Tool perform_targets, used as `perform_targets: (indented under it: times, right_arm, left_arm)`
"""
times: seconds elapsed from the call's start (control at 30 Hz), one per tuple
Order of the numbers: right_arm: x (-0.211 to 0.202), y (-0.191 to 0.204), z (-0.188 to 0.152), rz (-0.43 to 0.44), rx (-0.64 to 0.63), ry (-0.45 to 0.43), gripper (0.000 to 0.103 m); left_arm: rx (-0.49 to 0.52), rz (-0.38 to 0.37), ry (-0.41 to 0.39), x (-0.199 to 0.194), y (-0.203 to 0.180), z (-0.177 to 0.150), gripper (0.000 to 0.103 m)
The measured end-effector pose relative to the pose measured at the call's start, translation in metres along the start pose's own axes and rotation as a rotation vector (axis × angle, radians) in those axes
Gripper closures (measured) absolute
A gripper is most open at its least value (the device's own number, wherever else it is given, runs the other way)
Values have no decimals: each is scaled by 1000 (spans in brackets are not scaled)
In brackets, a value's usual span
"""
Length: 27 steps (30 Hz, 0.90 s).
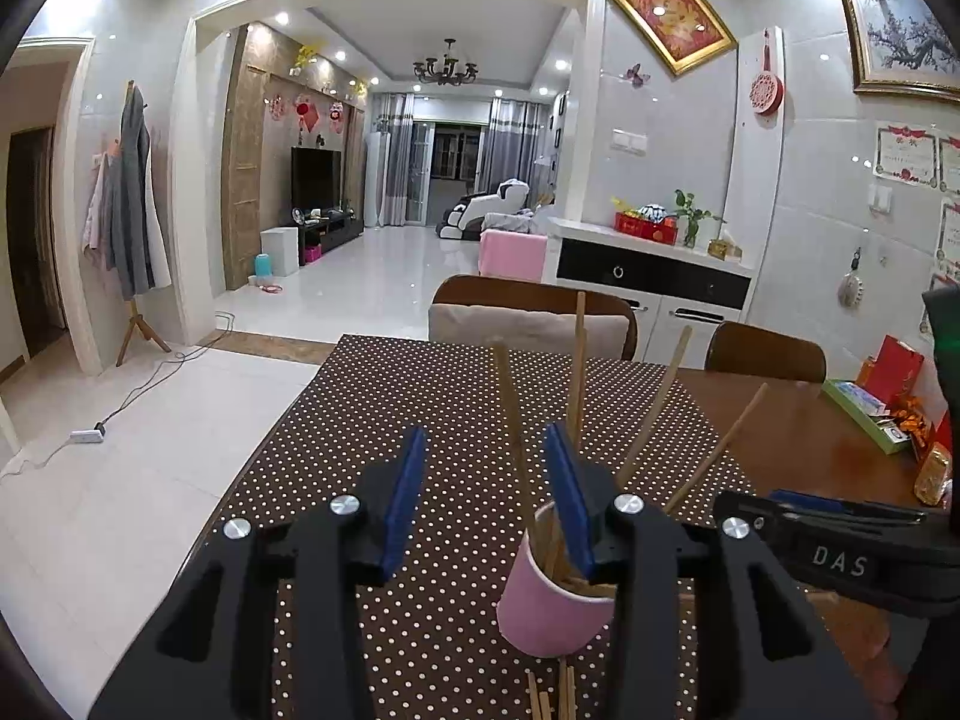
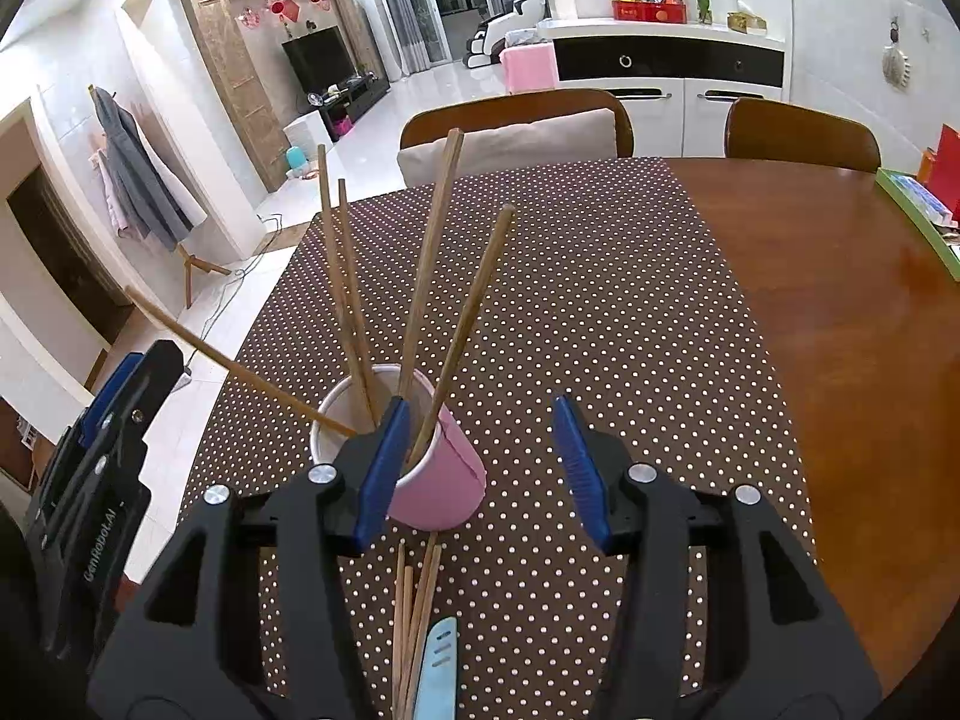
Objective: Organize utensils
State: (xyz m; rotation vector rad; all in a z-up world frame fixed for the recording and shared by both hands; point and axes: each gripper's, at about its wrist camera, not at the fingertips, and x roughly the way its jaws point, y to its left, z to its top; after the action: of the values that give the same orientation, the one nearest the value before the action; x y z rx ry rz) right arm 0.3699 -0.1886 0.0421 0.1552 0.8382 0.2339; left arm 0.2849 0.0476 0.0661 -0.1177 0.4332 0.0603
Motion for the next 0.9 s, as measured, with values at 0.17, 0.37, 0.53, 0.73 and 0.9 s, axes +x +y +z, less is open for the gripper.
perform_targets:
  times: [0.17, 0.37, 0.53, 0.73, 0.9]
  right_arm:
    - [-9, 0, -13, 4, -6, 4, 50]
    - [-13, -2, -28, 7, -15, 26, 48]
    - [-5, -3, -43, 1, -21, 65, 48]
    - [15, -2, -63, -24, -43, 140, 48]
    - [34, 7, -80, -27, -87, 210, 48]
  left_arm:
    - [3, -1, 2, -10, 0, -9, 59]
    - [-14, -20, 28, -23, 9, -28, 58]
    - [-14, -14, 55, -26, 17, -45, 56]
    - [-34, -28, 147, -16, 30, -66, 56]
    - [-32, -29, 206, -9, 38, -85, 54]
